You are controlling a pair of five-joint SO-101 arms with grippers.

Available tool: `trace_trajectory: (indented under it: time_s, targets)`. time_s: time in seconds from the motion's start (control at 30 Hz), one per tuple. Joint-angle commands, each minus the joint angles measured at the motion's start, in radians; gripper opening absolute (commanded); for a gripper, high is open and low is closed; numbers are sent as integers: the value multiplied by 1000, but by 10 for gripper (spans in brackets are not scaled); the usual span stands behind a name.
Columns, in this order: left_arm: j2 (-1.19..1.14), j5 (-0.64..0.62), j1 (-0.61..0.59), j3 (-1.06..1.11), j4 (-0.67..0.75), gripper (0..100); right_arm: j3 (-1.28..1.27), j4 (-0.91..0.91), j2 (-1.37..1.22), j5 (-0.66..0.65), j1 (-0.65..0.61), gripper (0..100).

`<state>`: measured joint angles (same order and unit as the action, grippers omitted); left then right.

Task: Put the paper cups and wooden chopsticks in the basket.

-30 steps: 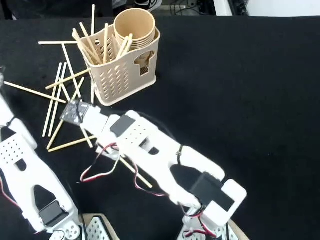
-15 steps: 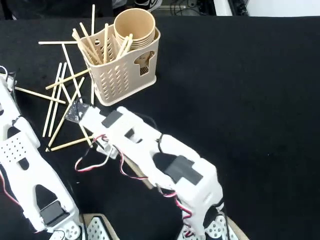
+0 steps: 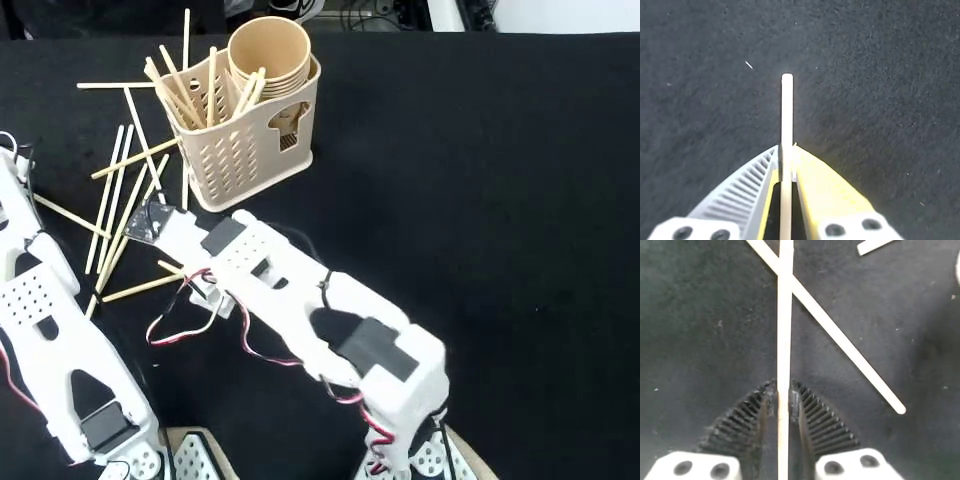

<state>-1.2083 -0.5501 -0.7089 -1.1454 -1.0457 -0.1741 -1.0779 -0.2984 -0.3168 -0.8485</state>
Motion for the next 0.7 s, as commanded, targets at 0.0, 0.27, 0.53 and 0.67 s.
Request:
trace_trajectory:
  time_s: [0.0,0.27,0.53,0.67]
  targets:
    - [11,-9,-7,-127,-110,29,-15,2,114,2,-6,11]
    - [11,-5,-62,-538,-454,29,-122,-3,311,-37,0,11]
    - [120,21,-162,-522,-480,29,-246,-17,636,-40,97,11]
    - [184,80,-154,-522,-531,29,-300,48,828,-40,104,11]
